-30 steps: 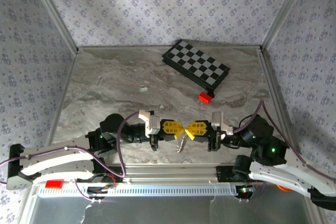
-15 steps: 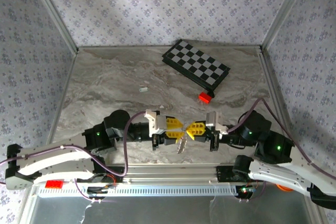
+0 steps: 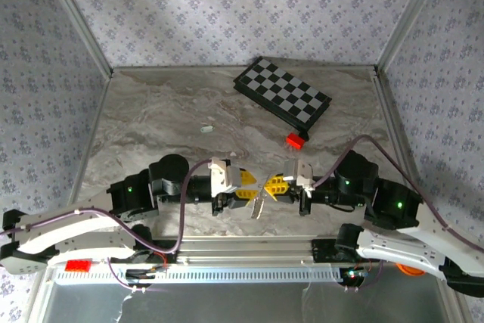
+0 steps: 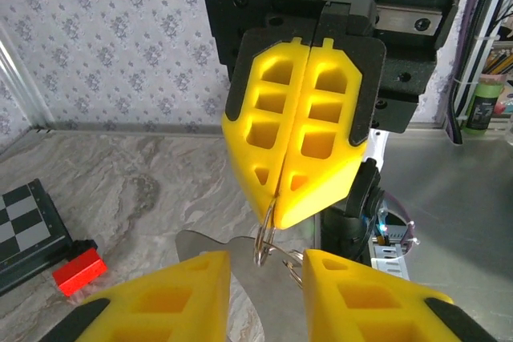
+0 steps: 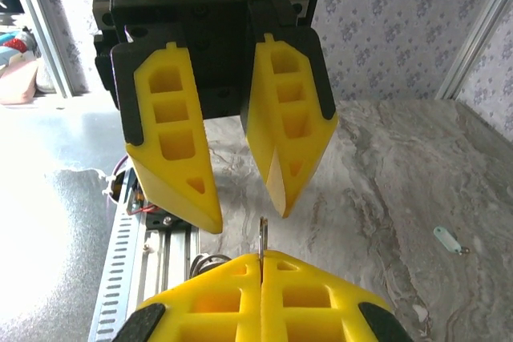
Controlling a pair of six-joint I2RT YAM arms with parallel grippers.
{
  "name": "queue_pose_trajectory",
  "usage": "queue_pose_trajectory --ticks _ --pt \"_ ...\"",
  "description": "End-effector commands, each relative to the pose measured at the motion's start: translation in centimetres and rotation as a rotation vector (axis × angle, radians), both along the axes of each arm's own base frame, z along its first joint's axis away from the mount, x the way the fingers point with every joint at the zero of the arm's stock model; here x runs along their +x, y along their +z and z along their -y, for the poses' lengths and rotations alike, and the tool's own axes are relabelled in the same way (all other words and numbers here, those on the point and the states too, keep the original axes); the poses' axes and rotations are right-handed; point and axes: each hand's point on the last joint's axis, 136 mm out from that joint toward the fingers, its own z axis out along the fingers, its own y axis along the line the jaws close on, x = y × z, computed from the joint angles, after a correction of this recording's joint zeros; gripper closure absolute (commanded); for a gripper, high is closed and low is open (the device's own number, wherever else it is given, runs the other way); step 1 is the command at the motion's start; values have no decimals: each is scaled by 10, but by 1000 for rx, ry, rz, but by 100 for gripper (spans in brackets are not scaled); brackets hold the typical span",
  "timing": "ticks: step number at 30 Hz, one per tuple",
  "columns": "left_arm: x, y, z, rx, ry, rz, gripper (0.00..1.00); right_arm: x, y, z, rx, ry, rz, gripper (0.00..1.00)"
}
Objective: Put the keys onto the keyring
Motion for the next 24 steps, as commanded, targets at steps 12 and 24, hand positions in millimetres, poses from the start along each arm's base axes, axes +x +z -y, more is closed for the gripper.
queue_pose_trajectory --ticks 12,24 --pt "2 3 2 47 -4 31 73 -5 6 -1 -22 38 17 100" --pt "3 0 4 72 -3 40 80 -10 4 -3 -21 68 16 100"
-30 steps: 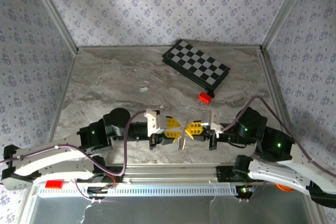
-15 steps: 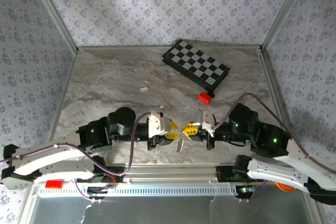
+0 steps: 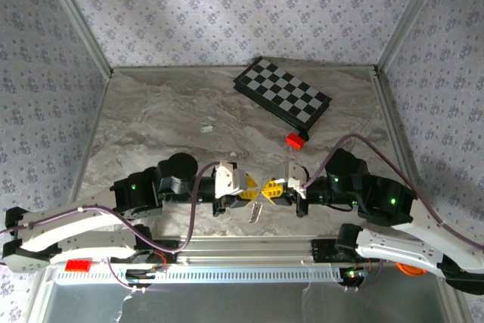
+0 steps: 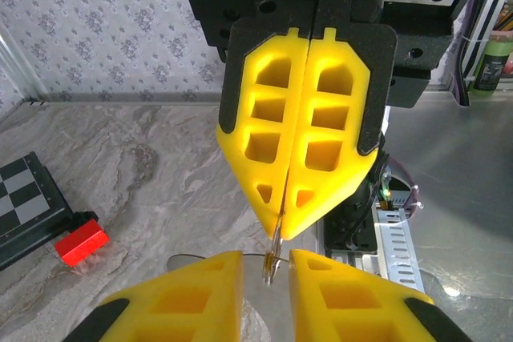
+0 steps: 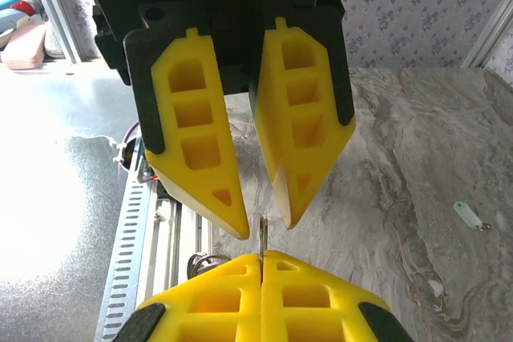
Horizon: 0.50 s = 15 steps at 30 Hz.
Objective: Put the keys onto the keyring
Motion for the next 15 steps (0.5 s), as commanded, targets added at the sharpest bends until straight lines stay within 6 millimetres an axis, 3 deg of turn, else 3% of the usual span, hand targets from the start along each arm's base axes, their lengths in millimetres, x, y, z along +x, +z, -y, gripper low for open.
queue_pose_trajectory --ticks 1,15 --pt "1 16 1 -24 1 27 80 -7 19 -1 54 38 34 100" --pt "-1 20 0 -34 -11 33 89 -9 14 -2 40 52 26 100"
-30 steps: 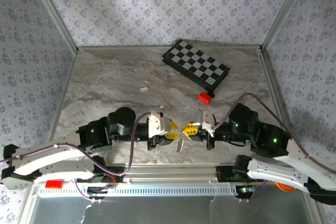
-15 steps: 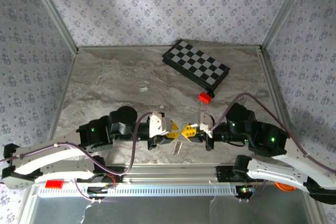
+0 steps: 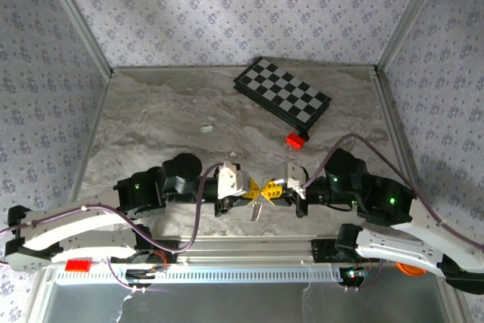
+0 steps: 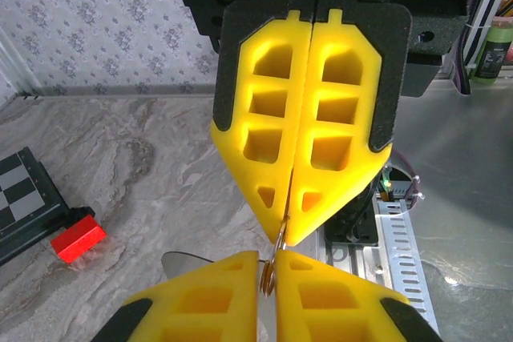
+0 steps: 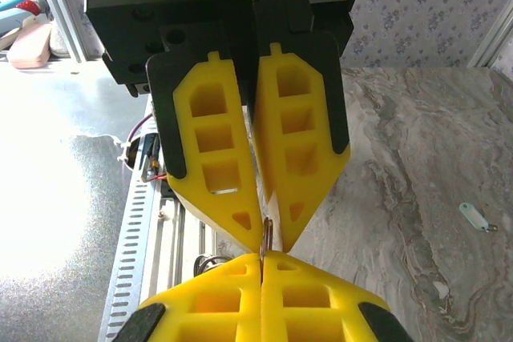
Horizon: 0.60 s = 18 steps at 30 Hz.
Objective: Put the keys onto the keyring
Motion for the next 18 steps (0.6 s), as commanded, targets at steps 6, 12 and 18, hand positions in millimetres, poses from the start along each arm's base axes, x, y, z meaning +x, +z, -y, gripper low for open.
queue_pose_trajectory --ticks 6,12,18 --pt "-3 24 -2 -47 -16 27 91 -7 13 -2 36 42 32 100" --pt "-4 25 -3 -50 -20 24 92 -8 12 -2 30 44 34 100" --pt "-5 25 -4 -53 -25 21 91 -9 12 -2 35 47 42 100"
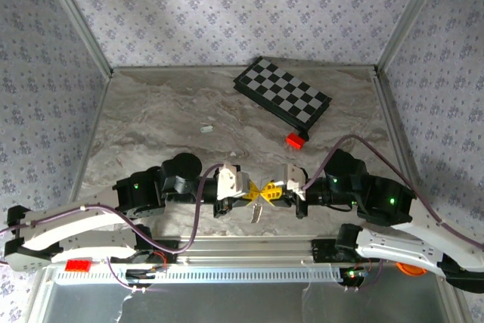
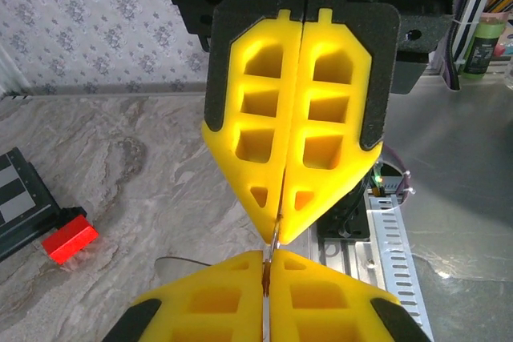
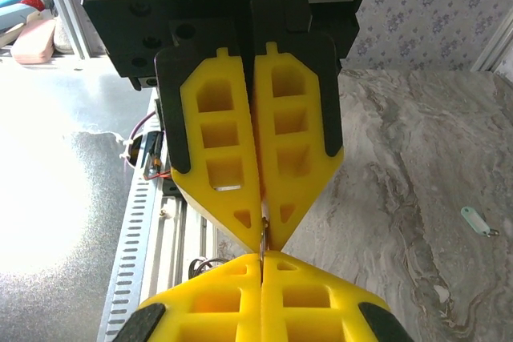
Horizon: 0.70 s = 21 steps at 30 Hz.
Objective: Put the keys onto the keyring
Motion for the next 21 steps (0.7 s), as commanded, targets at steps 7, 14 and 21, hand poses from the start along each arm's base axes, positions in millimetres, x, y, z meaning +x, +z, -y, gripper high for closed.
queue_pose_trajectory --ticks 7,14,21 --pt "-1 25 -3 -63 -3 20 88 -7 13 -1 39 37 31 100" --pt "-1 27 -4 -65 -1 22 86 -7 14 0 43 36 35 100" --pt "-3 29 -6 -72 -5 14 88 -7 13 -1 39 39 34 100"
